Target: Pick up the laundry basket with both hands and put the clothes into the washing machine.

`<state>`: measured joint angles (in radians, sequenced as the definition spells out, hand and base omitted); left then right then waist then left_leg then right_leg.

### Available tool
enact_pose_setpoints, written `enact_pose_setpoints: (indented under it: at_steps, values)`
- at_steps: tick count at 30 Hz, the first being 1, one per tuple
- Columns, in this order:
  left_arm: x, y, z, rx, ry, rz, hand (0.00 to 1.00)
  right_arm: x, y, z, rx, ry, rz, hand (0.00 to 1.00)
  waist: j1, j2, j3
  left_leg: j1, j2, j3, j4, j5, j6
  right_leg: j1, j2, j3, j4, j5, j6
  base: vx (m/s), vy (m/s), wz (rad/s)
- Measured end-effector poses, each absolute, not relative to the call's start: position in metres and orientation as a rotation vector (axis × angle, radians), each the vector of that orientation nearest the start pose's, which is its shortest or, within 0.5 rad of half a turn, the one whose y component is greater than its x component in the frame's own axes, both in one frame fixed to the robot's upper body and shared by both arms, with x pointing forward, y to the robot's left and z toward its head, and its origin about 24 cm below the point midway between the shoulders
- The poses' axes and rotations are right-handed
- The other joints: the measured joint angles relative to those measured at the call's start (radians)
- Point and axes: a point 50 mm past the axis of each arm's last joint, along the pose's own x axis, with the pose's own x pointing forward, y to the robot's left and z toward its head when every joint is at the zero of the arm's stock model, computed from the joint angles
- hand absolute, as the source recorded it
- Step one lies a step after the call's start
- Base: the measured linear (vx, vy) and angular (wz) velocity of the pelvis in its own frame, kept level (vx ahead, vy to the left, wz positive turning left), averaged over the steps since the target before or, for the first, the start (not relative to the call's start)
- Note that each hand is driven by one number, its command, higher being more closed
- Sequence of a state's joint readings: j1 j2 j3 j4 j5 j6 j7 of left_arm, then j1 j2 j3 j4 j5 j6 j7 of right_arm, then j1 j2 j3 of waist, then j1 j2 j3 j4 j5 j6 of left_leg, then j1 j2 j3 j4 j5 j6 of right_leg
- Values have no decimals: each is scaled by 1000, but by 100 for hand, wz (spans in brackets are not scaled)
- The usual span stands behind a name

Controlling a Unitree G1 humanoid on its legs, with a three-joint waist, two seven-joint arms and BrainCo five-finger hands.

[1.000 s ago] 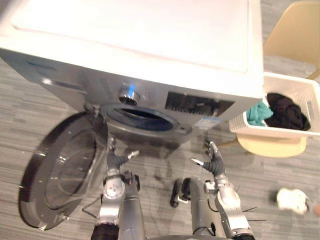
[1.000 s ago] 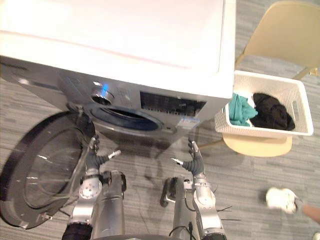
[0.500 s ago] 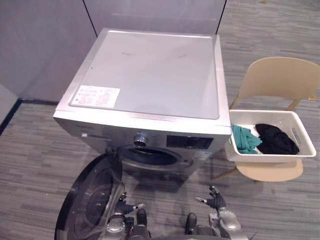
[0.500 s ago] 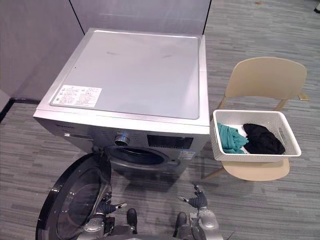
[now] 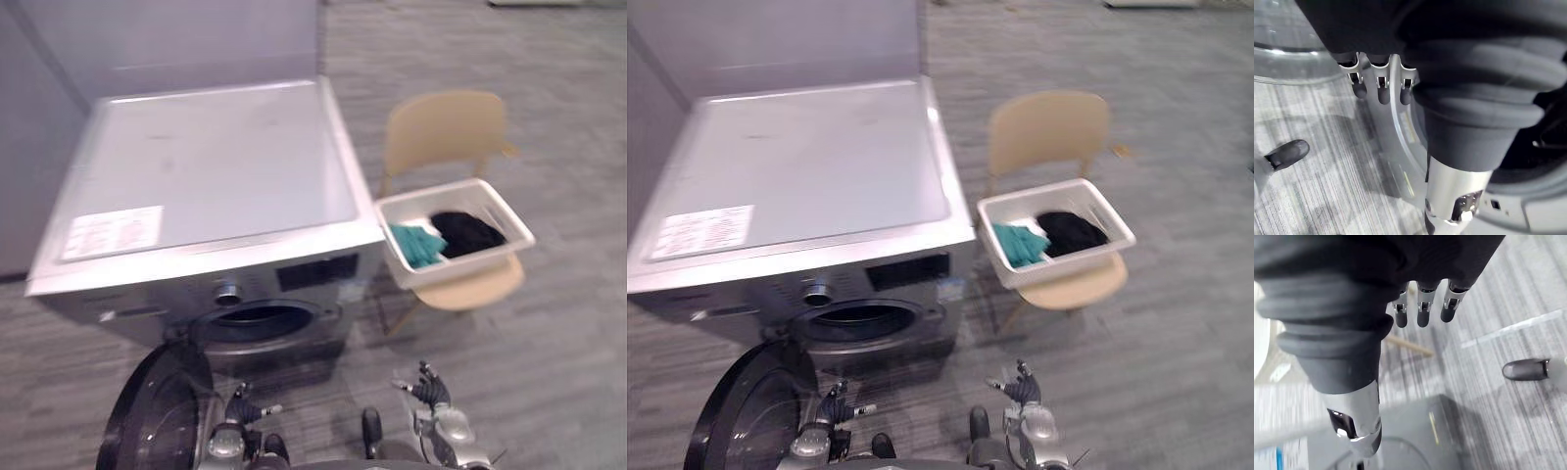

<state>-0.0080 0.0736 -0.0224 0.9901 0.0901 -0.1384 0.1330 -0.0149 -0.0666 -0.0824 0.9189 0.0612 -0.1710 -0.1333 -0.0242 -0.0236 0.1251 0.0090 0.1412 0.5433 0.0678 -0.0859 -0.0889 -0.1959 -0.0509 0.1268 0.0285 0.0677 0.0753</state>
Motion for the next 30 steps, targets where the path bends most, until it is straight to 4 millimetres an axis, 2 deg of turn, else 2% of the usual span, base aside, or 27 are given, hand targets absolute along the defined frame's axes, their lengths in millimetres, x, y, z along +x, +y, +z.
enact_pose_setpoints:
  at_steps: [1,2,3,5,6,8,9,10,11,12,13,14,15,16,17,18,19,20,21,22,24,25,26,27,28,29,30]
  values:
    - [157,176,-137,219,824,73,0,170,-195,-124,-26,725,-265,0,-9,4,9,-1,15,30,24,-21,4,-4,-8,-37,-2,-22,-26,-99,-6,-161]
    - [164,171,-135,224,804,52,0,171,-200,-123,-21,721,-289,0,-19,21,22,8,47,105,51,-40,0,-15,-33,-194,17,-59,-90,-73,-2,-134]
    - [166,170,-134,227,798,44,0,169,-201,-124,-17,724,-299,0,-21,24,24,12,65,137,63,-43,-4,-26,-47,-266,29,-60,-111,-19,-4,-170]
    - [175,168,-130,251,771,19,0,160,-204,-128,20,748,-349,0,-25,27,28,44,101,270,105,-62,-29,-53,-132,-622,89,-89,-169,77,-45,-172]
    - [177,169,-129,253,766,18,0,159,-204,-128,24,754,-354,0,-27,30,28,51,108,293,114,-65,-34,-49,-145,-689,98,-90,-176,151,-95,-174]
    - [185,168,-125,256,746,16,0,155,-205,-132,47,781,-371,0,-21,34,29,108,134,373,116,-68,-41,-42,-187,-916,167,-56,-228,169,-177,-183]
    - [186,168,-125,256,742,16,0,154,-205,-133,47,788,-372,0,-20,34,29,124,136,387,117,-73,-49,-42,-195,-949,188,-36,-217,200,-232,-184]
    - [190,166,-123,255,733,14,0,154,-206,-133,44,788,-374,0,-19,44,35,152,146,413,118,-78,-69,-59,-186,-928,230,-48,-146,209,-235,-157]
    - [195,163,-121,249,722,8,0,156,-211,-132,32,781,-379,0,-28,65,38,181,171,433,143,-81,-76,-80,-156,-865,268,-80,-131,222,-234,-146]
    - [198,159,-120,240,714,3,0,155,-212,-132,29,783,-380,0,-28,70,36,187,186,434,174,-81,-76,-87,-143,-843,281,-94,-131,252,-228,-135]
    - [201,156,-118,230,706,4,0,152,-213,-133,23,792,-381,0,-30,79,35,195,244,426,287,-81,-75,-85,-109,-799,292,-113,-139,335,-214,-152]
    - [200,156,-118,218,708,15,0,152,-214,-133,17,791,-378,0,-23,101,38,194,340,384,475,-58,-30,-65,-46,-744,284,-132,-146,340,-191,-160]
    - [199,156,-119,211,714,21,0,152,-214,-133,15,791,-377,0,-18,108,42,189,375,351,556,-27,21,-49,-21,-721,275,-138,-152,325,-142,-175]
    - [189,158,-124,198,739,35,0,153,-211,-134,7,798,-358,0,-12,116,46,127,429,204,734,80,201,-7,23,-653,238,-152,-169,268,-43,-169]
    - [179,157,-129,186,766,39,0,154,-207,-134,3,800,-339,0,-12,117,50,1,375,-36,885,-23,118,17,43,-587,220,-166,-169,271,-16,-181]
    - [170,157,-133,180,789,42,0,155,-207,-134,1,802,-337,0,-6,112,57,-103,289,-192,956,-90,71,37,46,-540,212,-173,-165,228,42,-136]
    - [165,158,-136,178,805,45,0,153,-207,-135,1,811,-337,0,1,109,60,-143,250,-245,967,-117,51,54,47,-516,207,-175,-162,336,81,-137]
    - [152,160,-140,173,837,56,0,148,-204,-138,7,830,-338,0,29,94,71,-215,169,-301,924,-155,36,99,46,-450,183,-170,-151,335,98,-111]
    - [149,162,-141,161,840,70,0,147,-203,-139,12,831,-339,0,34,93,74,-247,154,-300,881,-158,40,117,47,-436,166,-163,-135,331,108,-104]
    - [149,165,-140,164,835,78,0,147,-202,-139,15,832,-340,0,40,94,77,-291,131,-292,785,-158,41,147,46,-422,135,-156,-122,293,144,-53]
    - [149,165,-141,163,839,80,0,153,-201,-136,18,813,-334,0,40,102,79,-336,49,-272,419,-134,18,202,18,-394,72,-166,-81,375,222,-39]
    - [149,164,-141,161,839,79,0,154,-201,-136,18,809,-334,0,40,103,79,-337,31,-269,341,-96,25,214,11,-393,61,-169,-70,385,235,-32]
    - [147,164,-141,157,840,80,0,155,-201,-135,15,806,-332,0,53,92,73,-305,-6,-265,260,22,69,232,-8,-368,34,-171,-51,338,194,-23]
    - [147,166,-141,160,837,84,0,159,-196,-135,26,800,-324,0,56,80,65,-299,-36,-262,246,16,93,237,-28,-361,20,-176,-36,465,245,-10]
    - [148,168,-140,151,833,100,0,164,-192,-133,35,781,-315,0,50,72,63,-318,-57,-270,282,-14,136,244,-50,-362,22,-187,-6,459,249,18]
    - [150,170,-139,140,818,116,0,166,-189,-133,40,784,-307,0,48,61,72,-330,-57,-262,342,-65,149,241,-68,-366,76,-202,33,448,248,17]
    - [150,171,-139,131,817,126,0,166,-188,-133,41,786,-303,0,60,59,74,-319,-57,-259,367,-98,153,229,-79,-364,140,-220,49,419,245,-1]
